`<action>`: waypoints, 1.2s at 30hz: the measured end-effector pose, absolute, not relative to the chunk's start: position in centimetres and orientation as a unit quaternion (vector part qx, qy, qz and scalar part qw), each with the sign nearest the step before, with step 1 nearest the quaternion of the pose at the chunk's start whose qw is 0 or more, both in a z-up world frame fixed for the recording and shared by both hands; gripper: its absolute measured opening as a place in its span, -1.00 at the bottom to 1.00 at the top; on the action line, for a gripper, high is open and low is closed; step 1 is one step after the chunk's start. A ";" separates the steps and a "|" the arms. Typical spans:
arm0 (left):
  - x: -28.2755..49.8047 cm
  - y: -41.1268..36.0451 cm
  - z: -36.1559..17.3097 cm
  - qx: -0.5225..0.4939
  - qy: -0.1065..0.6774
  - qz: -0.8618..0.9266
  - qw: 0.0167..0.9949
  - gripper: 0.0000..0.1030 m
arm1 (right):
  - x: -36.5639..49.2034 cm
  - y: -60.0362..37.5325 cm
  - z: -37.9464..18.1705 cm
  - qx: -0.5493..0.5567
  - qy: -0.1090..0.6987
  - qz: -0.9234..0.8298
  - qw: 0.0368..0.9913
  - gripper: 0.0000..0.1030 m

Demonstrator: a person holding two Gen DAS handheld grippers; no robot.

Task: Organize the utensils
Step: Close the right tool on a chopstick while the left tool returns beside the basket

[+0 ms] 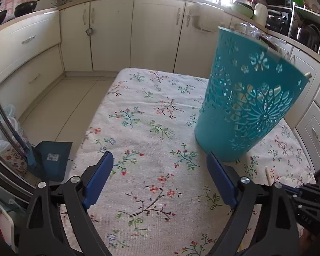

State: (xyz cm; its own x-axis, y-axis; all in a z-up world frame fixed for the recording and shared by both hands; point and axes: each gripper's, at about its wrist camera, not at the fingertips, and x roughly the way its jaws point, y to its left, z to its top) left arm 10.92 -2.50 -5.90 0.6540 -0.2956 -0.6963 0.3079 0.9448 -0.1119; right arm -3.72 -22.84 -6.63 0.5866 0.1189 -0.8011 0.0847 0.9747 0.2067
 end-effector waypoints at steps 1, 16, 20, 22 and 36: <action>10.9 -2.7 -6.2 0.011 0.384 -0.166 0.908 0.71 | -3.7 -23.1 -6.7 0.114 0.457 0.006 0.882 -0.82; 11.5 -4.5 -7.6 0.037 0.421 -0.154 0.893 0.82 | -3.0 -21.9 -6.8 0.082 0.473 0.035 0.877 -0.82; 11.7 -5.0 -8.0 0.049 0.429 -0.153 0.889 0.82 | -3.3 -21.7 -6.9 0.087 0.467 0.027 0.879 -0.82; 11.7 -5.3 -8.1 0.057 0.432 -0.152 0.887 0.82 | -3.5 -21.3 -6.9 0.083 0.462 0.024 0.883 -0.82; 11.9 -5.7 -8.5 0.063 0.443 -0.163 0.879 0.82 | -2.8 -21.0 -6.7 0.072 0.487 0.015 0.870 -0.83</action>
State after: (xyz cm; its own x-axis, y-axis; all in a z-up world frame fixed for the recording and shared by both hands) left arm 11.87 -5.67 -8.50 0.5547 -0.2296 -0.7997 0.3421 0.9391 -0.0324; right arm -2.75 -21.00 -6.66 0.5253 0.0962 -0.8454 0.0435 0.9893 0.1396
